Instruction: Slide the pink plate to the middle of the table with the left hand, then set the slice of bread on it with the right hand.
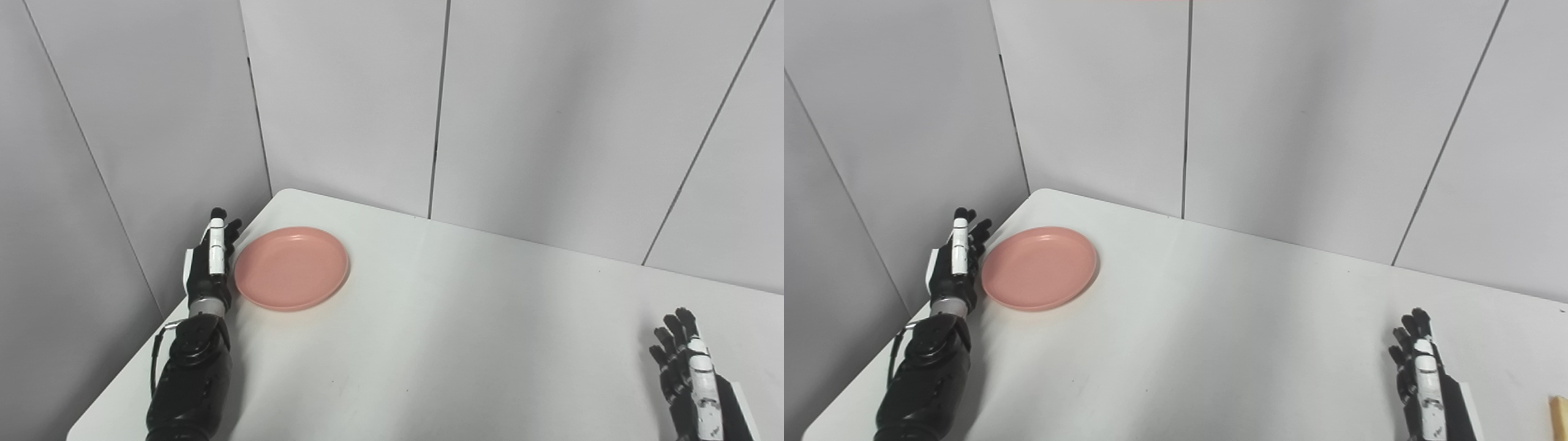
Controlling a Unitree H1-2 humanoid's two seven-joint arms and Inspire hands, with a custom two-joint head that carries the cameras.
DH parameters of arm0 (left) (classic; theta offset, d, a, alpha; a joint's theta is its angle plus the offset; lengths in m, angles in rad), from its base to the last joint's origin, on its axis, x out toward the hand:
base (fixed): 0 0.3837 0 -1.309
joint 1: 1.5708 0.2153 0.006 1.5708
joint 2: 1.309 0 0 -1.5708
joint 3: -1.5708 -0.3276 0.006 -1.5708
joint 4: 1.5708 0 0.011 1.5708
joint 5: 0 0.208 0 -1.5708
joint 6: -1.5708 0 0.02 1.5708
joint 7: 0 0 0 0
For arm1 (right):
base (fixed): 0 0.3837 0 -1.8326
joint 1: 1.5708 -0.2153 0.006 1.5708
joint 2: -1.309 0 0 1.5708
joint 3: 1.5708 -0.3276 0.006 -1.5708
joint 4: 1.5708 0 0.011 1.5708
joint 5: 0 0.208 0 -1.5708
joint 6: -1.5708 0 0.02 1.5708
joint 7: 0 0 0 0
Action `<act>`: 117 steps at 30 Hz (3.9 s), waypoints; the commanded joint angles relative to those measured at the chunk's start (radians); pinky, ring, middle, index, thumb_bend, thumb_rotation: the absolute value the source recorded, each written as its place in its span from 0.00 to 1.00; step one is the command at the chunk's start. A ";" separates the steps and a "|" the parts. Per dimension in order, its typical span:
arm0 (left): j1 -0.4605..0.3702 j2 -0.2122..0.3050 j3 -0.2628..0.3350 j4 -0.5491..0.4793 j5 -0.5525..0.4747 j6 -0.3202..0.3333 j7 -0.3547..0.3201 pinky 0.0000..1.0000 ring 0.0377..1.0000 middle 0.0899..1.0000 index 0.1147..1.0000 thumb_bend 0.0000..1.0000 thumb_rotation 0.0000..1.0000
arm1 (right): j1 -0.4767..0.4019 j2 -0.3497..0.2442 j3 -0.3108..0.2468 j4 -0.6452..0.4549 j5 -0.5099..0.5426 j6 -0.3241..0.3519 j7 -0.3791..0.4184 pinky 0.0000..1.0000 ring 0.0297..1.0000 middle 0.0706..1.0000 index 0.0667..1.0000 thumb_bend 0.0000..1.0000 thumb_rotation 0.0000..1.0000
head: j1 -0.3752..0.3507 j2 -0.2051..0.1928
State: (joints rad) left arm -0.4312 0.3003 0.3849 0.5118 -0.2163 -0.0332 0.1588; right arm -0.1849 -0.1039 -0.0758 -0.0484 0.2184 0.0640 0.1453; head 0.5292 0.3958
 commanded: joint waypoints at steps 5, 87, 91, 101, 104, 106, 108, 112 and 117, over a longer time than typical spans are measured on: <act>-0.048 0.018 0.015 -0.004 -0.049 0.007 -0.030 0.84 0.87 0.84 0.87 0.72 0.98 | -0.029 -0.007 -0.003 -0.037 0.007 -0.033 0.007 1.00 1.00 1.00 1.00 0.58 0.95 | -0.002 0.002; -0.074 -0.187 -0.250 -0.003 -0.061 0.096 -0.285 0.82 0.86 0.86 0.89 0.75 0.94 | -0.028 -0.003 -0.003 -0.092 0.014 0.006 -0.027 1.00 1.00 1.00 1.00 0.57 0.95 | -0.093 0.043; -0.063 -0.196 -0.266 -0.033 -0.048 0.114 -0.280 0.82 0.85 0.86 0.89 0.75 0.94 | -0.027 0.004 -0.001 -0.095 0.008 0.011 -0.038 1.00 1.00 1.00 1.00 0.56 0.95 | -0.123 0.050; -0.030 -0.224 -0.313 -0.089 -0.025 0.117 -0.311 0.82 0.86 0.87 0.90 0.72 0.97 | -0.022 0.021 0.008 -0.134 -0.005 0.043 -0.065 1.00 1.00 1.00 1.00 0.56 0.94 | -0.192 0.073; -0.021 -0.238 -0.323 -0.102 -0.033 0.119 -0.318 0.83 0.86 0.88 0.91 0.72 0.95 | -0.025 0.024 0.008 -0.131 -0.002 0.037 -0.065 1.00 1.00 1.00 1.00 0.58 0.93 | -0.217 0.081; -0.013 -0.247 -0.326 -0.116 -0.040 0.124 -0.326 0.84 0.87 0.89 0.92 0.72 0.95 | -0.027 0.026 0.008 -0.125 -0.001 0.027 -0.064 1.00 1.00 1.00 1.00 0.60 0.92 | -0.235 0.086; -0.003 -0.262 -0.327 -0.137 -0.041 0.133 -0.324 0.85 0.88 0.89 0.93 0.71 0.96 | -0.029 0.027 0.007 -0.115 -0.002 0.014 -0.062 1.00 1.00 1.00 1.00 0.61 0.92 | -0.248 0.090; 0.020 -0.297 -0.335 -0.185 -0.032 0.162 -0.306 0.84 0.88 0.89 0.92 0.71 0.96 | -0.034 0.021 0.010 -0.082 -0.003 -0.030 -0.045 1.00 1.00 1.00 1.00 0.64 0.90 | -0.278 0.101; 0.041 -0.319 -0.353 -0.204 -0.017 0.154 -0.308 0.83 0.88 0.90 0.92 0.71 0.96 | -0.035 0.027 0.009 -0.067 -0.009 -0.044 -0.042 1.00 1.00 1.00 1.00 0.68 0.88 | -0.299 0.108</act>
State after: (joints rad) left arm -0.3979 -0.0154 0.0399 0.3131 -0.2443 0.0986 -0.1541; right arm -0.1874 -0.0783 -0.0668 -0.0911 0.2154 0.0864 0.0981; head 0.2363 0.5016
